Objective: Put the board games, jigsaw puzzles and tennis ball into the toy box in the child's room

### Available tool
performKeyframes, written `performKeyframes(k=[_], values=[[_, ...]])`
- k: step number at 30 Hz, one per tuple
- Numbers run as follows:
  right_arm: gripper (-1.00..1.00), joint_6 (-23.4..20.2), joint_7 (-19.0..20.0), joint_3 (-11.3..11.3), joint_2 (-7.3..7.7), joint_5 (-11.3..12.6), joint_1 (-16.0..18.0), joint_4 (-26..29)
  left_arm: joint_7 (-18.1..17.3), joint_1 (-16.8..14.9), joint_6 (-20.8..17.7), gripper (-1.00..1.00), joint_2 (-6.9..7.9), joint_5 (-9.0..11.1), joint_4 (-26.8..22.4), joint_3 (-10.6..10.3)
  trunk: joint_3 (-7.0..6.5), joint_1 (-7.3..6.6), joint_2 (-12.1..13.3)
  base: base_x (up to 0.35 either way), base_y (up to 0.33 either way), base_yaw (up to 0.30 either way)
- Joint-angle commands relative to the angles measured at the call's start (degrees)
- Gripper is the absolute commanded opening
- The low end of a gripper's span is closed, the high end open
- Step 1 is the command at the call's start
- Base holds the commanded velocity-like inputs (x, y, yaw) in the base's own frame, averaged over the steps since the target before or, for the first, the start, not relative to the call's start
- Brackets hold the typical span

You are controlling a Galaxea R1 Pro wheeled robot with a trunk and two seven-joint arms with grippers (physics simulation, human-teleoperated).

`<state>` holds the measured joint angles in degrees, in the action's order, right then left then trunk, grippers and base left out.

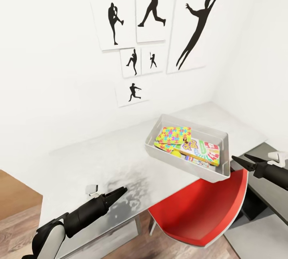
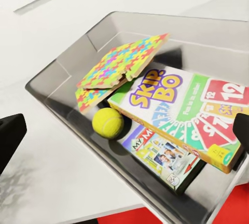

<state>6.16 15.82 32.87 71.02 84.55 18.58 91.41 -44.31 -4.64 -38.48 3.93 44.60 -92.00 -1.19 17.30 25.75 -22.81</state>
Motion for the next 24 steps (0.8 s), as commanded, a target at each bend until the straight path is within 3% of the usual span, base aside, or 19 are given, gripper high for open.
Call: performKeyframes(k=[1,24], values=[[1.0,0.34,0.26,0.46,0.08,0.6,0.31,-0.05,0.1,-0.03,-0.37,1.0,0.03,0.4,-0.03,-0.03,0.01,0.04,-0.11,0.0,0.0,0.0],[1.0,0.34,0.27,0.44,0.16,0.54,0.31,-0.04,0.2,-0.04,-0.37,1.0,-0.03,0.36,-0.03,-0.86,-2.18,0.04,-0.11,-0.002,0.0,0.0]])
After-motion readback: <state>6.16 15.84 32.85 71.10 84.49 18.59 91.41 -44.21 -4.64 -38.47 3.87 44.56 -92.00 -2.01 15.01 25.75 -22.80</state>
